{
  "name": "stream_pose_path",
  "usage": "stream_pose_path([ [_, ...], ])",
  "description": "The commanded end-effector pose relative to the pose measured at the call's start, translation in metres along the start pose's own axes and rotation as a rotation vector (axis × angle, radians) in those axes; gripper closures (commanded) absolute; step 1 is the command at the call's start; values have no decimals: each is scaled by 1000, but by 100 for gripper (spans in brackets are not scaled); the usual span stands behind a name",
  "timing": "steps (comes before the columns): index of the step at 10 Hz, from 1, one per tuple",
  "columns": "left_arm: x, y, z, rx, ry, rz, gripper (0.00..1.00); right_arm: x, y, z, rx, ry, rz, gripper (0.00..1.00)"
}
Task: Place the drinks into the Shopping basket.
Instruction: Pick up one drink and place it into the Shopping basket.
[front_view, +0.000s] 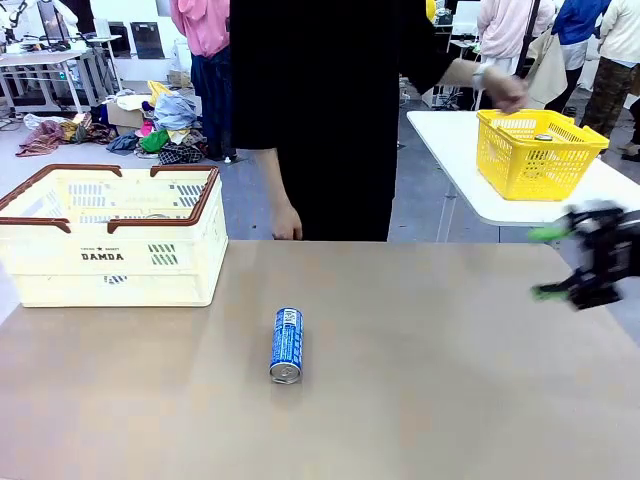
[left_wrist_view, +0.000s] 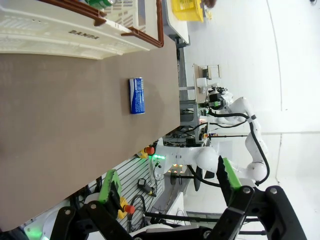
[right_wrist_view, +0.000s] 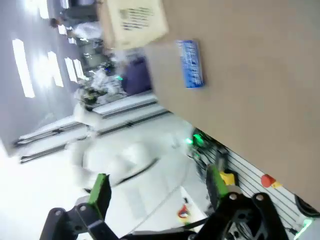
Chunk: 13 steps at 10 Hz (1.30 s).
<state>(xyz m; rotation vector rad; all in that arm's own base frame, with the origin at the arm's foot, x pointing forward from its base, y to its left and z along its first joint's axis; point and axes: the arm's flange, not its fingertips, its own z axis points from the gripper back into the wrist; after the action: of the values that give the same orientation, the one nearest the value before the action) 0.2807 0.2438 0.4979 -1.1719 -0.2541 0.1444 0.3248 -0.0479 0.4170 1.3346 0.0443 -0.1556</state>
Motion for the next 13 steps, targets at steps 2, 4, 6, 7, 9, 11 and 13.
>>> stream_pose_path([
  [2, -2, -3, -1, -6, -3, 0, 0, 22, -4, 155, 323, -78, -23, 0],
  [4, -2, -3, -1, -6, -3, 0, 0, 43, -16, 202, 375, -128, -69, 0],
  [6, -2, -3, -1, -6, -3, 0, 0, 54, -30, 192, 376, -89, -58, 0],
  [7, -2, -3, -1, -6, -3, 0, 0, 57, -39, 172, 360, -65, -31, 0],
  [9, -2, -3, -1, -6, -3, 0, 0, 47, -34, 203, 373, -123, -89, 0],
  [11, -2, -3, -1, -6, -3, 0, 0, 47, -34, 203, 373, -123, -89, 0],
  [13, -2, -3, -1, -6, -3, 0, 0, 47, -34, 203, 373, -123, -89, 0],
])
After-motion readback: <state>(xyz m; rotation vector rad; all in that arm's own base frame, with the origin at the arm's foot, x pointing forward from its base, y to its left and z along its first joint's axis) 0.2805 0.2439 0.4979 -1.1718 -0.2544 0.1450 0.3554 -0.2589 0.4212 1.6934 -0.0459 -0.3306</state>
